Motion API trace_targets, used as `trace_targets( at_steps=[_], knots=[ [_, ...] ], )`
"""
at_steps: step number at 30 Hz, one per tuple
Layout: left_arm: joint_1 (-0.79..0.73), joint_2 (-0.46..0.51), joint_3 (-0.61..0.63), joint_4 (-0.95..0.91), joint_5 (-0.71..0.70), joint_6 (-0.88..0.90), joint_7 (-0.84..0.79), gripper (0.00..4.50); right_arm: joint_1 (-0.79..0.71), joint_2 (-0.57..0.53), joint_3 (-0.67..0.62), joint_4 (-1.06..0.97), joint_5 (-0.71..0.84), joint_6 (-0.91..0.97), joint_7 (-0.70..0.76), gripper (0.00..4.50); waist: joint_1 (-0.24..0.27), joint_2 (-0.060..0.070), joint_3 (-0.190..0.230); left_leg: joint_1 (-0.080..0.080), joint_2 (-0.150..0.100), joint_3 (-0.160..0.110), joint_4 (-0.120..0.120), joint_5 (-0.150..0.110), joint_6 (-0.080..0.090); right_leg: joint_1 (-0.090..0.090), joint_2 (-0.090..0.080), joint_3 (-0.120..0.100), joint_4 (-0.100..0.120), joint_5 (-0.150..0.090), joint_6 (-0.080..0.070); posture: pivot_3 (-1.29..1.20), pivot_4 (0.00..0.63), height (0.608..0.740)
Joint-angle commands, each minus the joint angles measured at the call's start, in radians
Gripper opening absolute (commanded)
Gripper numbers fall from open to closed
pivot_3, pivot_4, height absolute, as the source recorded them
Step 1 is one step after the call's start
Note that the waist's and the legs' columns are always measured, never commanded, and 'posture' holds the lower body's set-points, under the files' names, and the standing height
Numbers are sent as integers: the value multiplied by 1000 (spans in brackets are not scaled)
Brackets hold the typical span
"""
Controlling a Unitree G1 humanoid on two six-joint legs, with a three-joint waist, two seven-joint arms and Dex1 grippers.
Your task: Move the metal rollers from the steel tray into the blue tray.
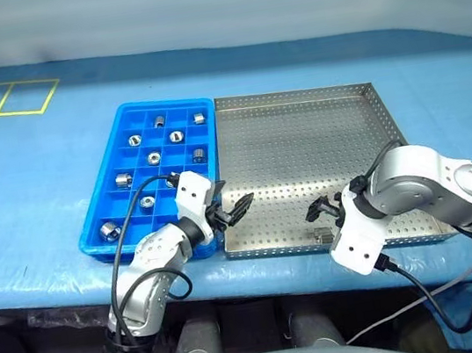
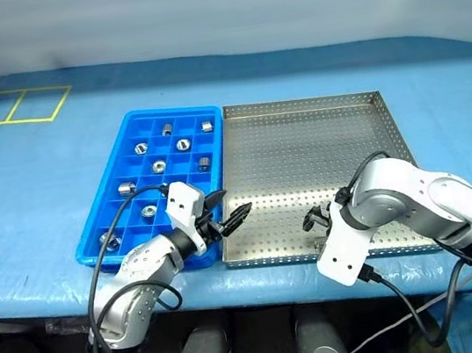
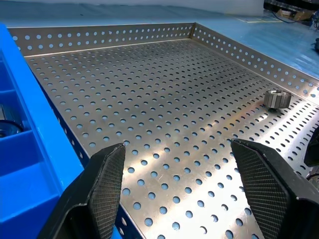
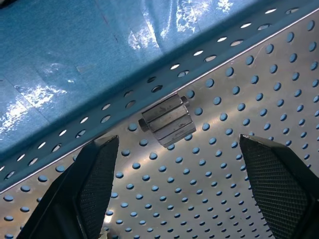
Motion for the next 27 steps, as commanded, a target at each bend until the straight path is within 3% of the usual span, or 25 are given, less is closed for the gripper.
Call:
trace_targets(
  at_steps=[1,2,5,9,15,19,27],
  knots=[
    [7,1,6,-33,2,-11,6,3700,22,8,-15,2,17,-14,22,4071,3,0,0,0,0,0,0,0,0,0,0,0,0,0,0,194,150,740],
    [7,1,7,-33,1,-11,7,3700,26,15,-14,10,8,-15,19,4071,4,0,0,0,0,0,0,0,0,0,0,0,0,0,0,194,150,740],
    [5,3,9,-33,3,-10,7,3700,33,30,-6,46,-3,-22,23,3473,8,0,0,0,0,0,0,0,0,1,0,0,0,0,0,198,150,740],
    [5,8,12,-35,3,-8,7,3700,40,49,-15,42,8,-16,29,2165,10,0,0,1,0,0,0,0,0,1,0,0,0,0,0,197,150,740],
    [6,12,17,-35,2,-6,8,3700,31,74,-27,47,5,-18,30,2165,11,0,0,1,0,0,0,0,0,2,0,0,0,0,0,196,150,740],
    [9,13,16,-35,3,-7,9,3700,31,79,-32,53,3,-6,35,1515,11,0,0,2,0,0,0,0,0,3,0,0,0,0,0,196,150,740],
    [10,30,37,-48,-3,-5,6,3700,-2,168,-103,78,-29,140,-57,1515,6,0,0,3,0,-1,1,0,0,4,0,0,0,0,0,194,150,740]
  ],
)
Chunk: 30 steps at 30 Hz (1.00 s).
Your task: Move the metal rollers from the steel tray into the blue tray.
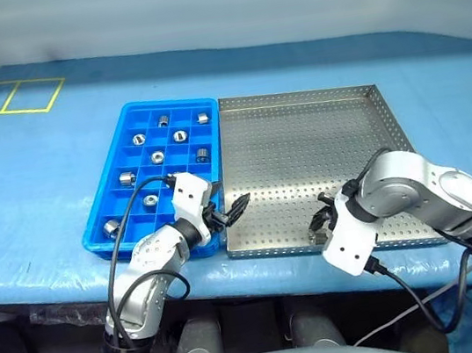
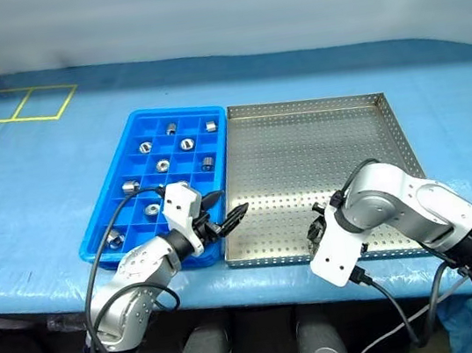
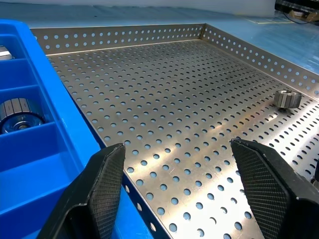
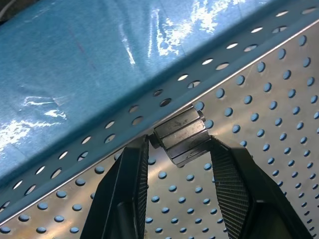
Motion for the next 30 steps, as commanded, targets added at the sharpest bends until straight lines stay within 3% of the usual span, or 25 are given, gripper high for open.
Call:
trace_targets(
  at_steps=[1,5,9,11,13,16,21,23,30],
  knots=[
    [7,16,35,-50,-4,-7,3,3700,-52,63,-93,19,-20,131,-84,1515,-3,0,0,0,0,0,0,0,0,0,0,0,0,0,0,197,150,740],
    [40,59,87,-122,-26,2,-8,3700,-59,225,-208,6,32,448,-192,1515,-6,-1,1,0,0,-1,1,0,0,0,0,0,1,0,0,203,150,740],
    [89,161,129,-204,-8,-30,-50,3700,-22,494,-354,-53,193,853,-319,1515,-4,-1,1,0,1,-4,-1,0,-1,0,1,-2,2,0,-2,231,150,740],
    [104,191,155,-226,-4,-35,-49,3700,-15,573,-392,-70,226,962,-381,1515,3,-1,1,0,1,-4,-2,0,-1,-1,1,-2,3,-1,-3,239,150,740],
    [129,227,208,-270,-2,-44,-50,3700,-17,727,-468,-83,304,1118,-487,1515,8,-1,1,-1,0,-4,-2,0,-1,-1,1,-2,2,-1,-3,253,150,740],
    [156,257,294,-327,-32,-37,-47,3700,-3,875,-490,-87,370,1212,-595,1515,10,-1,0,-1,1,-4,-2,1,-1,-2,1,-2,4,-1,-3,277,150,740],
    [180,255,402,-373,-20,16,22,3700,8,948,-414,-56,428,1220,-674,1515,20,-1,0,-2,1,-3,-2,1,-1,-5,1,-2,6,-1,-3,316,150,740],
    [196,262,426,-375,1,120,77,3700,-1,964,-388,-18,447,1215,-700,1515,22,-1,0,-2,1,-3,-2,1,-1,-6,1,-2,7,-2,-4,334,150,740],
    [232,297,442,-385,46,245,129,3700,13,943,-228,7,507,1236,-700,1515,32,-1,1,-2,2,-3,-3,1,-1,-9,3,-2,13,-4,-7,356,150,740]
  ],
)
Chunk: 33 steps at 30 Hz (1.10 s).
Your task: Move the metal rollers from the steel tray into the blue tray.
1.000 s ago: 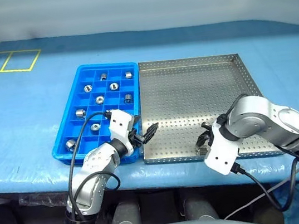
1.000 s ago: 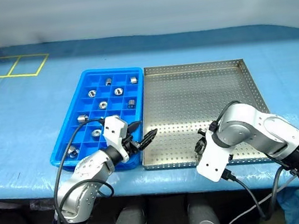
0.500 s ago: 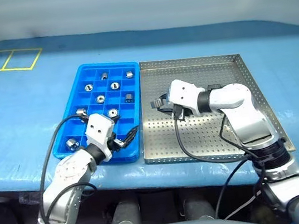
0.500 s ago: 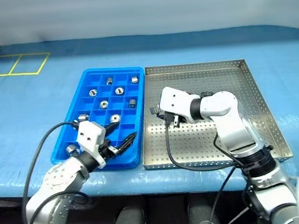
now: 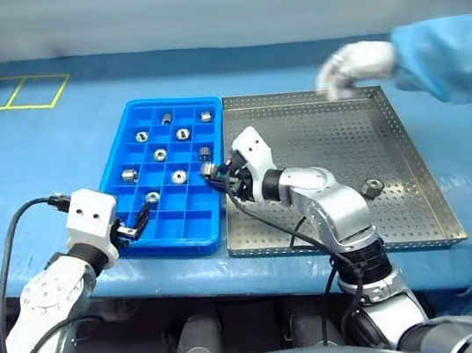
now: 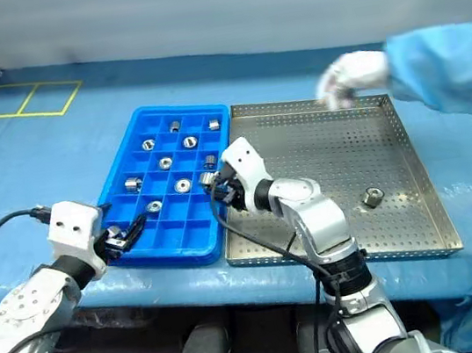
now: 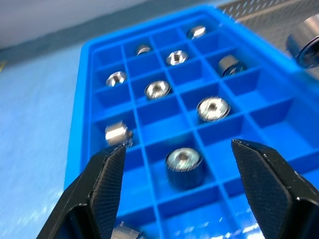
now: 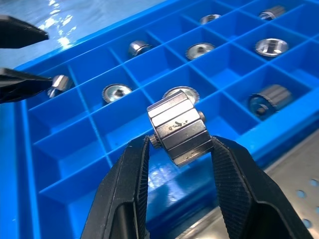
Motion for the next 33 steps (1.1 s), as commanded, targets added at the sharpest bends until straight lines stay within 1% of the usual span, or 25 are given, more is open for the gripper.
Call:
trace_targets(
  at_steps=[1,4,9,15,17,18,21,24,26,29,33],
  knots=[
    [-9,7,35,-42,12,36,24,3700,0,-3,80,-33,44,-6,8,1515,5,0,0,0,0,0,0,0,0,0,0,0,0,0,0,353,150,740],
    [-18,-2,26,-26,11,41,30,3700,1,-13,139,-15,55,-21,2,1515,7,0,0,0,0,0,0,0,0,-1,0,0,0,0,0,348,150,740],
    [-46,-13,-4,-1,10,42,32,3700,-1,-8,198,14,74,-33,-8,1515,11,0,0,0,0,0,-1,0,-1,-1,0,0,-1,0,0,331,150,740],
    [-59,-17,-25,12,10,39,29,3700,-7,-3,229,46,88,-55,-14,1515,9,0,0,0,1,1,-3,0,-1,-2,0,0,-1,-1,-1,325,150,740],
    [-60,-17,-29,17,10,37,29,3700,-6,-10,239,41,92,-64,-6,2253,9,0,0,0,1,1,-4,0,-1,-2,0,0,-1,-1,-2,324,150,740],
    [-60,-18,-30,19,9,36,28,3700,-5,-14,243,37,94,-67,-4,2504,9,0,0,0,1,1,-4,0,-1,-2,0,0,-1,-1,-2,324,150,740],
    [-62,-23,-41,24,7,34,27,3700,3,-25,244,21,92,-91,-16,3466,8,0,0,0,1,1,-4,0,-1,-2,0,0,-1,-1,-2,321,150,740],
    [-71,-40,-59,33,-2,25,23,3700,10,-42,220,-17,101,-100,-30,3466,11,0,0,0,1,1,-4,0,-1,-2,0,0,-1,-1,-2,319,150,740],
    [-83,-55,-75,35,-9,6,13,3700,18,-53,181,-46,99,-79,-67,3466,13,0,0,-1,1,1,-4,0,-1,-2,0,0,-2,-1,-2,317,150,740],
    [-122,-105,-95,47,-39,-18,1,3700,41,-96,136,-103,81,-58,-115,3466,17,0,0,-1,1,1,-4,0,-1,-2,0,-1,-2,-1,-2,313,150,740],
    [-195,-157,-194,95,-47,-57,-31,3700,97,-147,44,-195,79,-14,-184,3466,21,-1,0,-2,0,0,-4,0,-1,-2,-1,-1,-3,-1,-2,288,150,740]
  ],
)
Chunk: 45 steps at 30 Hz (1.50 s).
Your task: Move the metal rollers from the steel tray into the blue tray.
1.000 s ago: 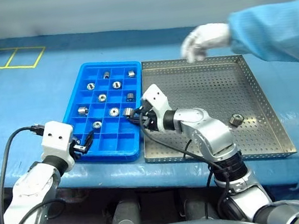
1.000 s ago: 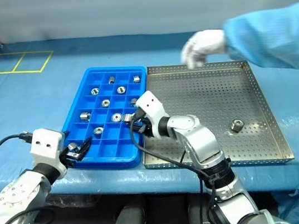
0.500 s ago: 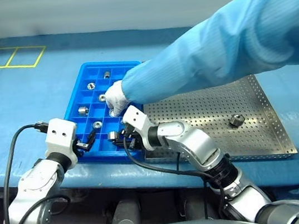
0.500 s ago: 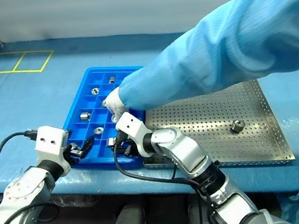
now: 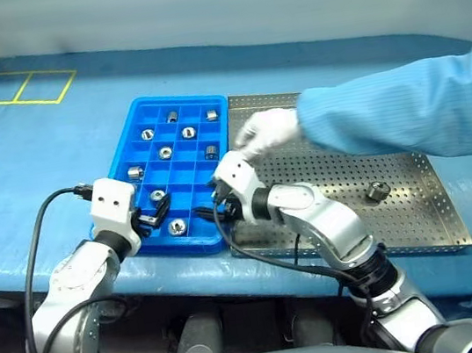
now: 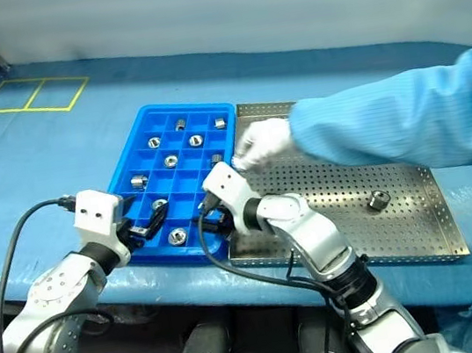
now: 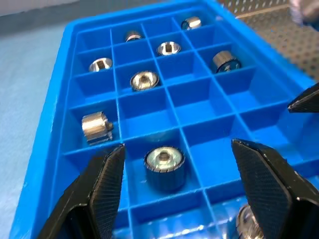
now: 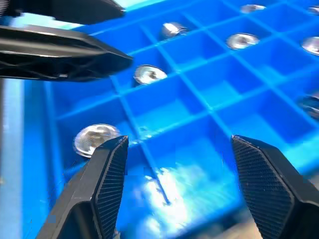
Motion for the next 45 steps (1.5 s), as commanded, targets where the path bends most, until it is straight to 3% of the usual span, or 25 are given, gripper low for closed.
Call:
trace_targets(
  at_steps=[1,11,18,25,42,45],
  knots=[
    [-57,-33,-86,29,-9,-56,-32,3700,34,-31,-78,-99,-10,36,-69,3466,-3,0,0,0,0,0,0,0,0,0,0,0,-1,0,0,267,150,740],
    [-246,-134,-283,243,20,-162,-110,3700,154,-117,-211,-171,-67,103,-231,3466,-41,0,0,-1,0,0,1,0,0,0,0,0,-2,0,1,152,150,740],
    [-289,-168,-360,301,19,-204,-170,3700,201,-104,-287,-176,-50,124,-279,3466,-90,0,0,-1,0,1,1,0,0,1,0,1,-2,1,2,107,150,740],
    [-268,-160,-362,309,28,-203,-189,3700,165,-44,-295,-112,3,93,-269,3466,-117,0,0,0,0,0,3,0,1,1,1,2,1,1,2,119,150,740],
    [-185,-114,-309,226,28,-161,-145,3700,91,-6,-284,130,21,-13,-279,3466,-104,0,0,0,0,0,4,0,1,1,1,2,2,1,2,198,150,740],
    [-178,-109,-300,220,27,-155,-140,3700,93,-5,-281,110,31,-17,-274,2542,-103,0,0,0,0,0,4,0,1,1,1,2,1,1,2,197,150,740]
  ],
)
